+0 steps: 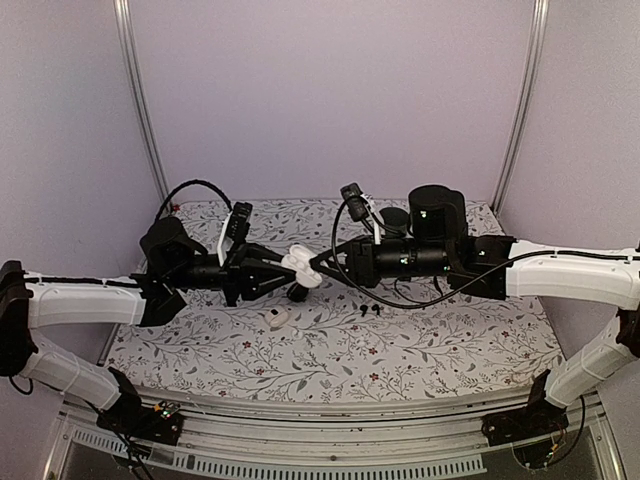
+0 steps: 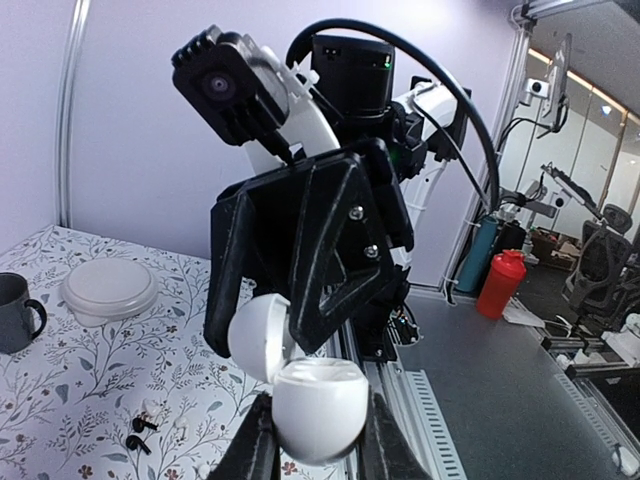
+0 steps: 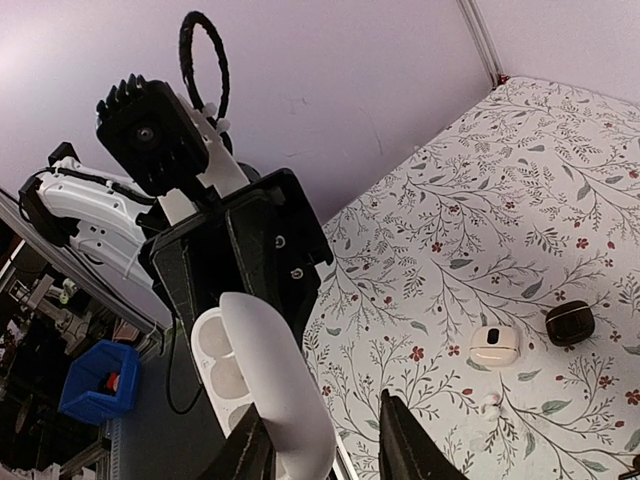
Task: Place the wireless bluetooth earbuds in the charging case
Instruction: Adjust the charging case.
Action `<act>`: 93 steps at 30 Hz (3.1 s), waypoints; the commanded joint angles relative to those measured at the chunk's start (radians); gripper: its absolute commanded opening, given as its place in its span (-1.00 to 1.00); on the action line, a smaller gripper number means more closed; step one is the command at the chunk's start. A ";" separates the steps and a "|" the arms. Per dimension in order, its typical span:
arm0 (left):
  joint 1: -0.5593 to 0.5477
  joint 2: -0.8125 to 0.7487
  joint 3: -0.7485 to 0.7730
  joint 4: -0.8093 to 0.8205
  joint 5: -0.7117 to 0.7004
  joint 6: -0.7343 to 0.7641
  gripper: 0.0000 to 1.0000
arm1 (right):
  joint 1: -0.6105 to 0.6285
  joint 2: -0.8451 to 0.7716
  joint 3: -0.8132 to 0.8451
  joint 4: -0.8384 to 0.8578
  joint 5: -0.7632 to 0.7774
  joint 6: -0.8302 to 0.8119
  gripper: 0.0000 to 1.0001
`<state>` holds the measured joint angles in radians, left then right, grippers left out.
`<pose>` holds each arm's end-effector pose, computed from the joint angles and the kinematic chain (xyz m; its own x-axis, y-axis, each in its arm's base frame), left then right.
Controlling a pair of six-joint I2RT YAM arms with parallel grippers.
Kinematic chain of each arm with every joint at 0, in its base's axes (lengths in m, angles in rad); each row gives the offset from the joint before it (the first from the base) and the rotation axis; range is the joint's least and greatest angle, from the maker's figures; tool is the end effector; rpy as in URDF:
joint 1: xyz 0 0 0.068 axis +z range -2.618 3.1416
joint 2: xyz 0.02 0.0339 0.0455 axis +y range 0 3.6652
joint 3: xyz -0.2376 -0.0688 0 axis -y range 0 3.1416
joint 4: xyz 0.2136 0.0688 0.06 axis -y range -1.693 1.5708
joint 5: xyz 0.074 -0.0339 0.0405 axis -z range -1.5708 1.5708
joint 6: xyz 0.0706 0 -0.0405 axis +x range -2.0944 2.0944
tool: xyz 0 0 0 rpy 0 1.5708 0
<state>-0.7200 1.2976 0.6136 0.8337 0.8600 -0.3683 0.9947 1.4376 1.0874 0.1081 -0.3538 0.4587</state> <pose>0.1738 -0.2236 0.2717 -0.2531 -0.0904 -0.9632 0.9673 -0.0388 -0.2506 0.1679 0.3033 0.2985 -0.5466 -0.0789 -0.8337 -0.8118 0.2943 0.5043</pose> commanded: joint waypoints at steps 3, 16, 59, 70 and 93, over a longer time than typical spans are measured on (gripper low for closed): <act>-0.015 0.017 0.024 0.053 0.014 -0.016 -1.00 | 0.000 -0.020 0.010 -0.022 0.012 -0.024 -0.46; -0.015 0.010 0.029 -0.054 0.024 0.021 -0.16 | 0.002 -0.048 0.020 -0.081 0.068 -0.106 -0.92; -0.005 0.093 0.148 -0.215 0.182 0.012 -0.49 | 0.065 -0.009 0.164 -0.383 0.232 -0.428 -0.91; -0.015 0.077 0.116 -0.174 0.179 0.015 -1.00 | 0.065 -0.009 0.162 -0.357 0.220 -0.404 -0.52; -0.056 -0.115 -0.227 0.053 -0.424 0.230 -1.00 | 0.023 -0.206 -0.181 -0.142 0.307 0.068 0.94</act>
<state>-0.7509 1.2320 0.4332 0.8131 0.5812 -0.2001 1.0512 1.2991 0.9894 -0.0624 -0.1307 0.3828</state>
